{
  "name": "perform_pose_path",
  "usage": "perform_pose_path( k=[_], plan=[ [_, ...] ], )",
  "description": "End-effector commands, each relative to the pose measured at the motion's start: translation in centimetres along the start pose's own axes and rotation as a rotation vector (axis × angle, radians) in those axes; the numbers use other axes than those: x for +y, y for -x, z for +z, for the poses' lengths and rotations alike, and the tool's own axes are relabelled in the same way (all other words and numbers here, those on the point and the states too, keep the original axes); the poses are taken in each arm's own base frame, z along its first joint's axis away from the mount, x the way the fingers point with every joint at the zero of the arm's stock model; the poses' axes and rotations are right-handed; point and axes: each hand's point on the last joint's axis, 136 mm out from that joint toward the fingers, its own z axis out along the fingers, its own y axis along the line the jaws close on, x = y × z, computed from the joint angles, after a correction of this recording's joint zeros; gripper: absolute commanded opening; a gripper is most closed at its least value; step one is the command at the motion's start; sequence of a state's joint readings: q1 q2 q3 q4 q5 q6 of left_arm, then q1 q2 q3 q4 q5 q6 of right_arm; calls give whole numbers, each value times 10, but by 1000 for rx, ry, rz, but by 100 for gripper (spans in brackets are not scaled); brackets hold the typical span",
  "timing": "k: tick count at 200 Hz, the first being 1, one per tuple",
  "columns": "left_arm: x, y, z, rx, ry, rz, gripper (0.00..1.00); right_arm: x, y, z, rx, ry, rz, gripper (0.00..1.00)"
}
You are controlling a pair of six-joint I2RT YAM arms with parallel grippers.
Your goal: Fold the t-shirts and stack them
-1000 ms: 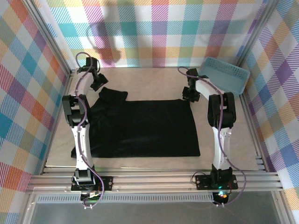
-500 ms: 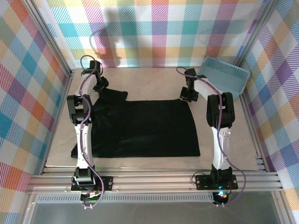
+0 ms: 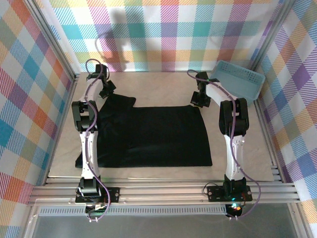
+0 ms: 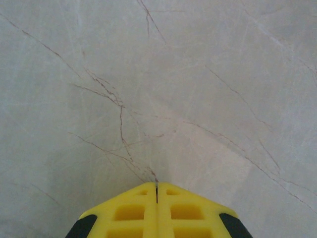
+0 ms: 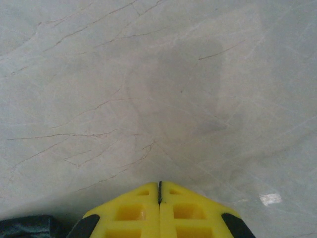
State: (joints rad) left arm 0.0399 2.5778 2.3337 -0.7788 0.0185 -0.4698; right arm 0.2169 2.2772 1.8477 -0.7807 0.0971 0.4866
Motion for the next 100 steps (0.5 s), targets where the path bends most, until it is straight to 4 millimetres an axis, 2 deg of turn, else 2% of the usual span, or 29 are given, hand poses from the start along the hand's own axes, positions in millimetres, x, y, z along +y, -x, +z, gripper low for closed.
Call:
perform_pose_path(
  k=[1,35,62,100],
  plan=[
    [-25,13,-28,-49,-62,-9,0,5,10,-19,-42,7,4,0],
    [-45,24,-72,-91,-122,-8,0,3,16,-35,-85,-4,-4,0],
    [-44,23,-103,-107,-113,24,0,-1,15,-43,-103,-2,-11,0],
    [-32,-8,-128,-63,-119,16,0,5,10,-53,-118,60,-33,0]
  ],
)
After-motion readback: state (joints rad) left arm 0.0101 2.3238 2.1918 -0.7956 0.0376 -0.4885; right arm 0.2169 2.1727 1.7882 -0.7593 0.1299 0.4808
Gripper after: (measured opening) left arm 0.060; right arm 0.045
